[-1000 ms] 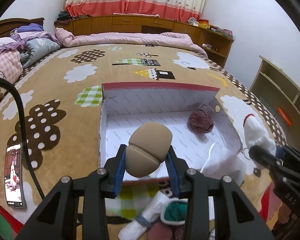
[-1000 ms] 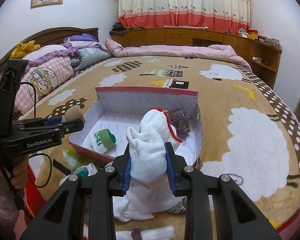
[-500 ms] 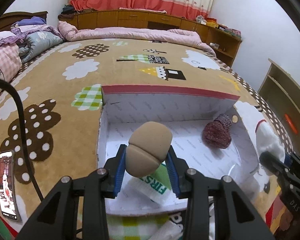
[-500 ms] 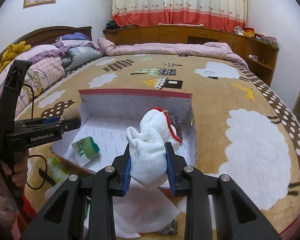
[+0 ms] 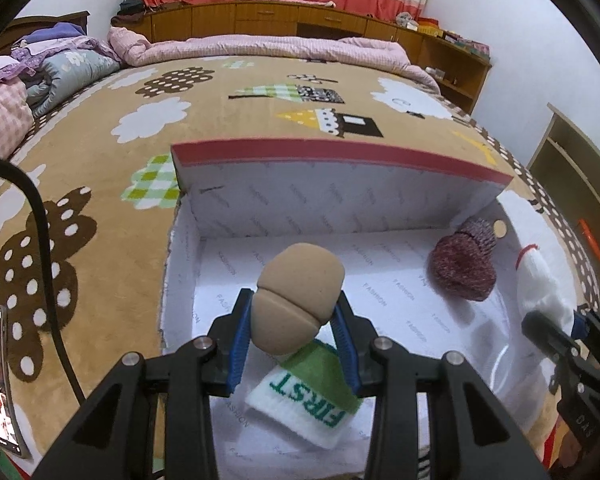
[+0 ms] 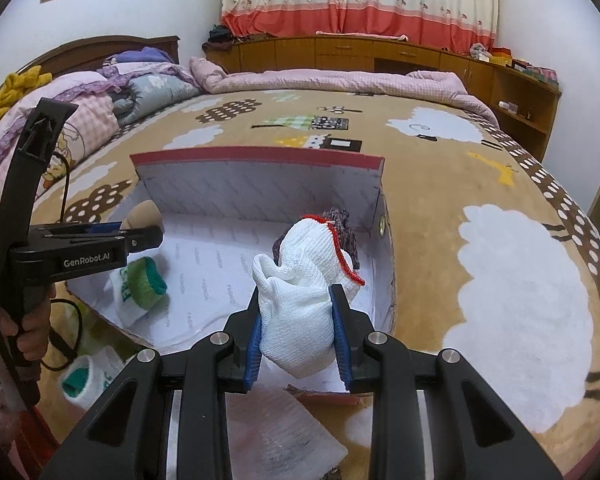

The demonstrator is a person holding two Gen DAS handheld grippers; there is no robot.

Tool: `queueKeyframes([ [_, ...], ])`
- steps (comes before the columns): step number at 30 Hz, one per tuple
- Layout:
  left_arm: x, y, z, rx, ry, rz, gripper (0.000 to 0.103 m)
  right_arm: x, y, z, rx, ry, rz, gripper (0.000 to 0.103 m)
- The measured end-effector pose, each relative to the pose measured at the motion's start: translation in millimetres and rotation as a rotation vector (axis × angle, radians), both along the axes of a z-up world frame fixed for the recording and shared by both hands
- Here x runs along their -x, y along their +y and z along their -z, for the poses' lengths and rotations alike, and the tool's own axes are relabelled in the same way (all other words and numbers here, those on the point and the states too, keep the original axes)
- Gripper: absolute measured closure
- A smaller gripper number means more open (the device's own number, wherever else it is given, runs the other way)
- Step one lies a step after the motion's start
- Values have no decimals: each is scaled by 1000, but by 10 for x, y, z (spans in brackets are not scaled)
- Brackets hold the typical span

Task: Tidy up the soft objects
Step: 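Carry the beige sponge and white sock over the shoebox, then open the left tool to drop the sponge while the right tool drops the white sock into the box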

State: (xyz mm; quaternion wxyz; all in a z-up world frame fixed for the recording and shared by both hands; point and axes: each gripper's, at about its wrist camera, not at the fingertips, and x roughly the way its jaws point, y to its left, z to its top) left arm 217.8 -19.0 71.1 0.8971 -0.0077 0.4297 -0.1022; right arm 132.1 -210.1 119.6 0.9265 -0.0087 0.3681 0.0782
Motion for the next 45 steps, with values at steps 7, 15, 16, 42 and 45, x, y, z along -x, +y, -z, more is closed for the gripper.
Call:
queueKeyframes([
  [7,-65,13,142,-18,31,-13,63,-56,-6,131,4,30,-3,73],
  [15,-80,-2,189,-44,29,-21,62,-67,-36,218,-4,54,5,72],
  [16,-77,1,190,-43,29,-24,62,-63,-36,217,-6,55,6,72],
  [42,271,-55,-128,-37,-8,2,44,151,-120,-17,-40,-10,40,51],
  [45,328,-46,-169,-44,-14,2,44,203,-127,-42,-44,-15,44,51],
])
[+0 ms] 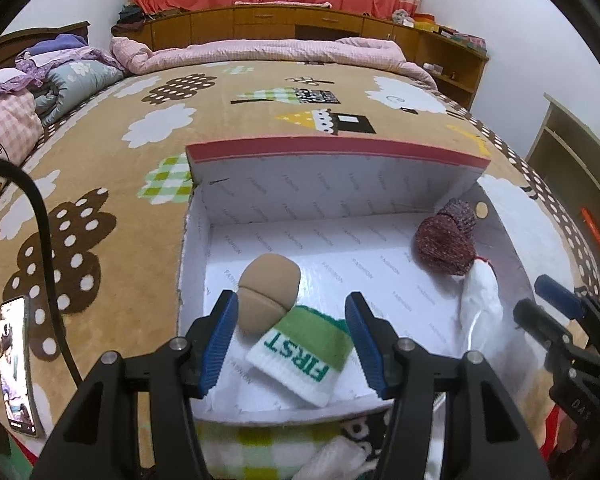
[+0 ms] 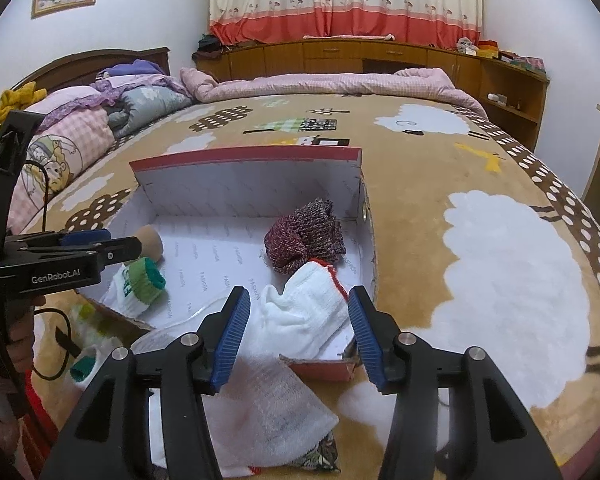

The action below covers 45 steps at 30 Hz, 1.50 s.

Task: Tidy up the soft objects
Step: 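Open the left tool to drop the sponge while the right tool drops the white sock into the box, then move both open tools back to the pile of soft items beside the box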

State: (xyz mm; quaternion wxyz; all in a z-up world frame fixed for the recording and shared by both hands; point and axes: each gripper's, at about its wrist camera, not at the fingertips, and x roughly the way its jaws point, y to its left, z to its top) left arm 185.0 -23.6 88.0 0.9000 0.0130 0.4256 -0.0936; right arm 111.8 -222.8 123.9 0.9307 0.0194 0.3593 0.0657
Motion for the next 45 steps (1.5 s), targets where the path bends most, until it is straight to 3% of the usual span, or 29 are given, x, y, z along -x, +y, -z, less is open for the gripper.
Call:
queueKeyframes([
  [18,487,75,-202,11,-35,27,44,367,3,-188,-20,-45,4,50],
  [34,861,206,-121,21,-17,21,44,632,31,-156,-31,-25,-1,50],
  [45,1045,318,96,-15,28,28,44,728,73,-91,-29,-7,-17,50],
])
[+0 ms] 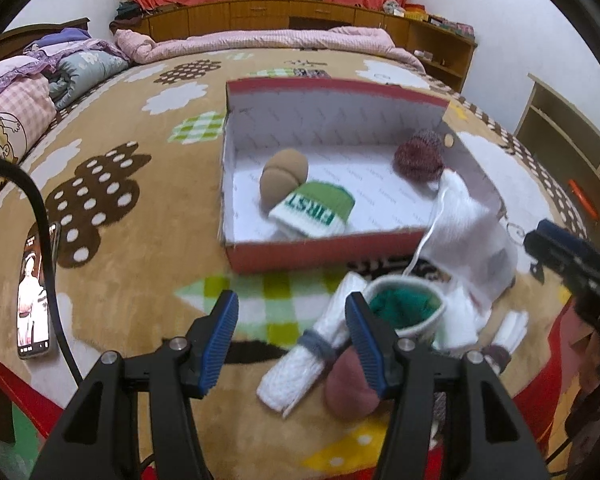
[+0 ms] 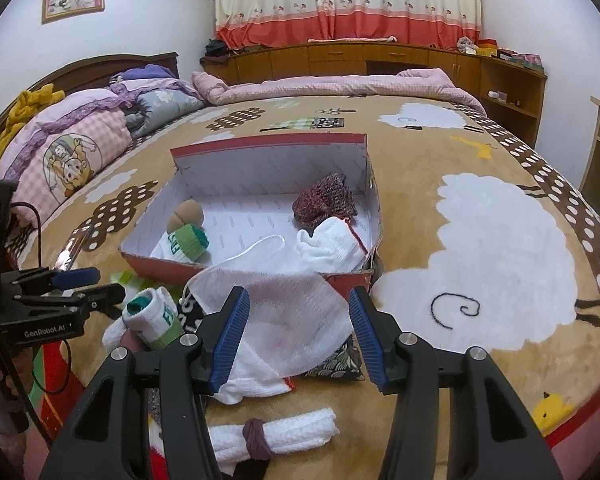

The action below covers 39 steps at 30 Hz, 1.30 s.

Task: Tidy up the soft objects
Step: 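Move both open tools back to the pile of soft items beside the box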

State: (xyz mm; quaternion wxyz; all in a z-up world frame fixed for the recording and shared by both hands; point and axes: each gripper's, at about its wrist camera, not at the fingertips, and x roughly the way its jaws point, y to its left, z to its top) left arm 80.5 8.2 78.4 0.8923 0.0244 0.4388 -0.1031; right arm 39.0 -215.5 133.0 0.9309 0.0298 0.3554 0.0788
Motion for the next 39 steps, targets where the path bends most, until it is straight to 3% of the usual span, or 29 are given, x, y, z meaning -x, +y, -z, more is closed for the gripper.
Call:
queueKeyframes([
  [10,68,40,210,10,44,34,45,20,56,74,8,25,-12,50],
  [15,79,50,272,32,53,59,53,37,87,106,15,35,-17,50],
  [31,-79,12,429,83,72,103,59,32,120,251,19,78,-8,50],
  [32,-87,12,438,88,73,103,60,32,122,264,18,81,-8,50],
  [34,-102,22,453,107,78,101,73,28,125,283,16,86,-9,50],
  [39,-113,63,464,179,93,109,79,36,144,309,14,91,-12,50],
])
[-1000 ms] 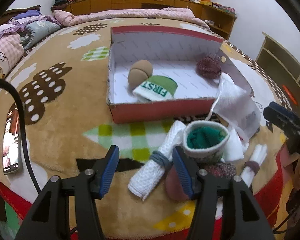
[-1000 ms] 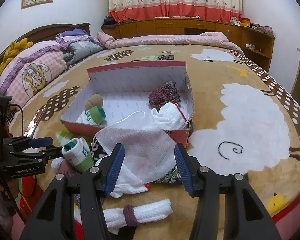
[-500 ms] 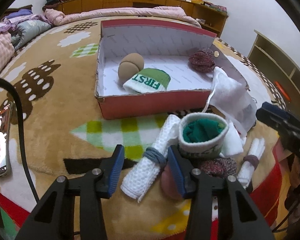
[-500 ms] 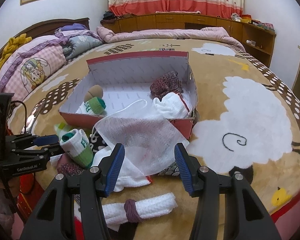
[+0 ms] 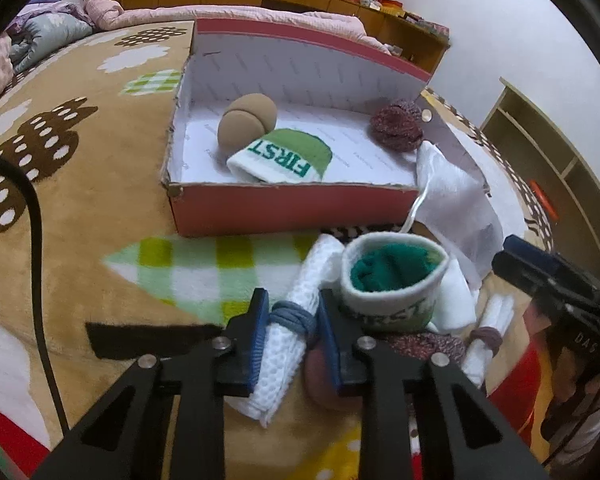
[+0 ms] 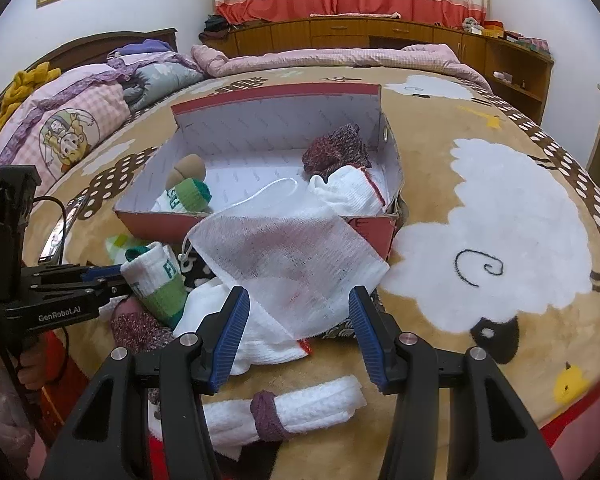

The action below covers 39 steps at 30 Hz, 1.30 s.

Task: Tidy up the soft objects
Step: 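Move both open tools back to the pile of soft items beside the box, then grasp the rolled white towel with the left tool while the right tool grasps the white mesh bag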

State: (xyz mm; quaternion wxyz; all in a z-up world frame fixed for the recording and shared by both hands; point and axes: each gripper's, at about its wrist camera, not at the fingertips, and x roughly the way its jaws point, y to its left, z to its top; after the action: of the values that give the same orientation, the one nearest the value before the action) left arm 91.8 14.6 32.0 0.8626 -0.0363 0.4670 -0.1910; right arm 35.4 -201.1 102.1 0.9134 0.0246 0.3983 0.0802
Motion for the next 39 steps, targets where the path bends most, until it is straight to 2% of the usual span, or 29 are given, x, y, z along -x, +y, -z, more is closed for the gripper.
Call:
queueKeyframes([
  [3,9,41,-12,30,4,-14,80,4,2,7,0,0,0,50],
  [5,26,94,-35,53,7,-31,80,2,3,13,0,2,1,45],
  [10,73,230,-142,30,-40,-102,80,-21,6,27,-17,0,8,16],
  [15,46,344,-104,25,-26,-136,80,-121,85,53,11,-1,-8,15],
  [19,39,334,-42,26,-18,-141,80,-219,211,82,73,-4,-33,15],
  [26,37,342,-9,30,-17,-139,80,-435,398,159,118,11,-36,16],
  [28,33,353,1,37,-14,-140,80,-481,415,176,112,19,-30,27],
  [33,37,364,6,44,-14,-138,80,-469,408,160,75,17,-26,45],
  [36,36,367,8,44,-13,-139,80,-422,382,144,62,9,-26,65],
  [38,39,368,5,46,-12,-142,80,-398,346,133,37,11,-25,74],
  [39,43,367,3,46,-12,-143,80,-388,334,130,25,14,-30,82],
])
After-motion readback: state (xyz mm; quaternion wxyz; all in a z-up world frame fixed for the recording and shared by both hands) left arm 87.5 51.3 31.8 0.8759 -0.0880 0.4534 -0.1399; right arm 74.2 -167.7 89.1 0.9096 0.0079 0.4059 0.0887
